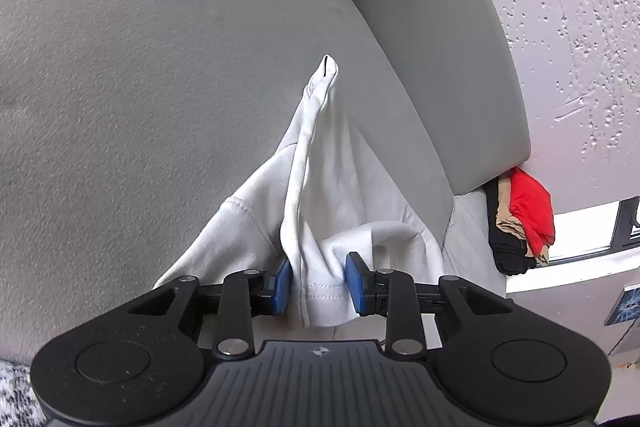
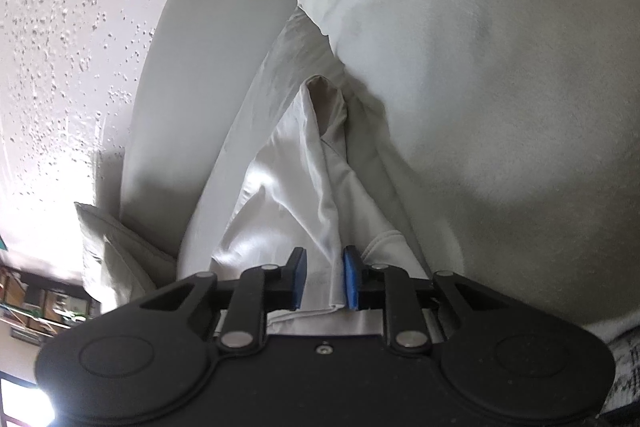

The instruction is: Fold clothes

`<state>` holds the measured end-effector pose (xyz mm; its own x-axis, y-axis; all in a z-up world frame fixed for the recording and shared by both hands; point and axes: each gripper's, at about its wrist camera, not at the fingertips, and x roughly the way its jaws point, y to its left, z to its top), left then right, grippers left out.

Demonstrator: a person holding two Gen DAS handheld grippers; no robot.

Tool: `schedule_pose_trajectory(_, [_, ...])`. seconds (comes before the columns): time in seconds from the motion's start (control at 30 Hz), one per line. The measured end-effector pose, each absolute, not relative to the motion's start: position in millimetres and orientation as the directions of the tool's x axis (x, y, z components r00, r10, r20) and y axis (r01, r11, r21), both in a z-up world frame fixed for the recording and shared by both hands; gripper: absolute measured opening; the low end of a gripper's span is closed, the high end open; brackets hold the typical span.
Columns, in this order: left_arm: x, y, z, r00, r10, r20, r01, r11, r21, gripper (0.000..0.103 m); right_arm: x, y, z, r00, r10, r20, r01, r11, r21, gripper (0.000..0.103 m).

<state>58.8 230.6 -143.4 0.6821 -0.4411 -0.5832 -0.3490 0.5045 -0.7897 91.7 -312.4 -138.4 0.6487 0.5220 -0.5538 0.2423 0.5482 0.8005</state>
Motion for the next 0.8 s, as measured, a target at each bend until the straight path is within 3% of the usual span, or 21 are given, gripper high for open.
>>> schedule_pose_trajectory(0.4, [53.5,225.7,-149.2,0.680,-0.431,-0.594,-0.330,0.543,-0.772,0.026,92.9,-302.3,-130.6,0.651,0.498,-0.573,0.206,0.611,0.765,0.020])
schedule_pose_trajectory(0.6, [53.0,225.4,-150.3,0.683,-0.430,-0.590,-0.330,0.538,-0.775,0.026,91.6,-309.0,-135.6,0.658,0.527,-0.538,0.221,0.547,0.807,0.026])
schedule_pose_trajectory(0.8, [46.1,230.7,-152.5,0.689,-0.437,-0.578,-0.332,0.519,-0.788,0.026,96.0,-317.9,-142.0,0.628,0.572,-0.527,0.276,0.470,0.838,0.023])
